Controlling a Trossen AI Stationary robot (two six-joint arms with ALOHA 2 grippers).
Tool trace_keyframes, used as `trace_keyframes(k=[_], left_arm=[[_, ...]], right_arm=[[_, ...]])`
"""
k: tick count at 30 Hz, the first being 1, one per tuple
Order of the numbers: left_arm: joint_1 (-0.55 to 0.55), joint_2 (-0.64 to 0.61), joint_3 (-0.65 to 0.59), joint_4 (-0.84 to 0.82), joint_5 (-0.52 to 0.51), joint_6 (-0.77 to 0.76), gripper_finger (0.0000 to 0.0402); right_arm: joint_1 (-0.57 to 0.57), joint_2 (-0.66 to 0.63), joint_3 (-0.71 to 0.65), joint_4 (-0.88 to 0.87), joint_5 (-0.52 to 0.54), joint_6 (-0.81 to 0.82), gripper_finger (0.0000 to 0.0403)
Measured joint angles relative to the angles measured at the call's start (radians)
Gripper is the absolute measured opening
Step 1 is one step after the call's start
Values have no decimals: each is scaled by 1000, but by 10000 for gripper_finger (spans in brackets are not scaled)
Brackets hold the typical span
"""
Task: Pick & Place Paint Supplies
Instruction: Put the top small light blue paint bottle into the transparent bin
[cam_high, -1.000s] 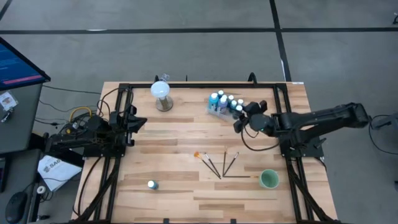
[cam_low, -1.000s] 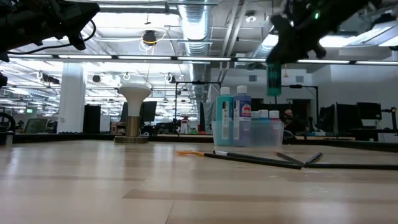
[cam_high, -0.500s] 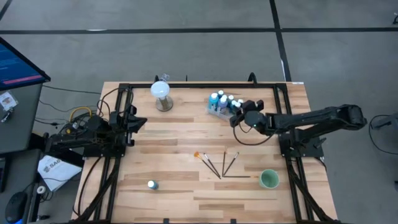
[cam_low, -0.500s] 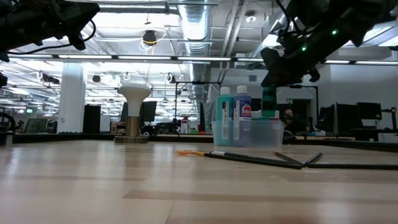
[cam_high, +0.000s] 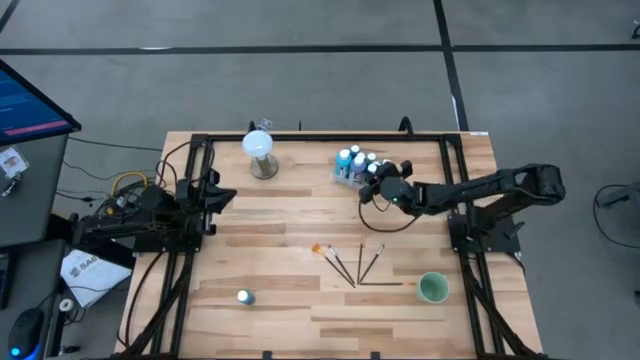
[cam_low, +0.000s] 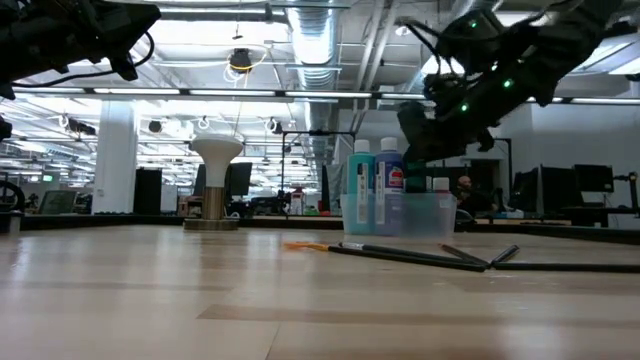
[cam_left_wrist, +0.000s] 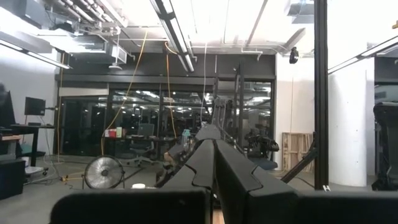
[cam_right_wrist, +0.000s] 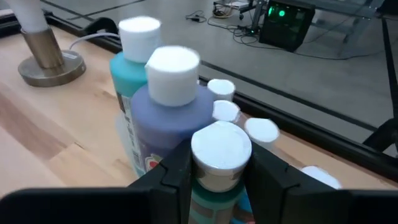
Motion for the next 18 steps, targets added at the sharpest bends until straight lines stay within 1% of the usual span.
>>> trace_keyframes(k=[3,8,15,18], left_arm=[[0,0,0,0,0,0,2],[0,0,0,0,0,0,2],[0,0,0,0,0,0,2],[0,0,0,0,0,0,2]], right_arm=[[-6,38,0,40,-6,-20,104],[-25,82,0,58,-23,-23,104],[-37,106,0,61,-27,-21,104],[-37,106,0,60,-27,-20,123]])
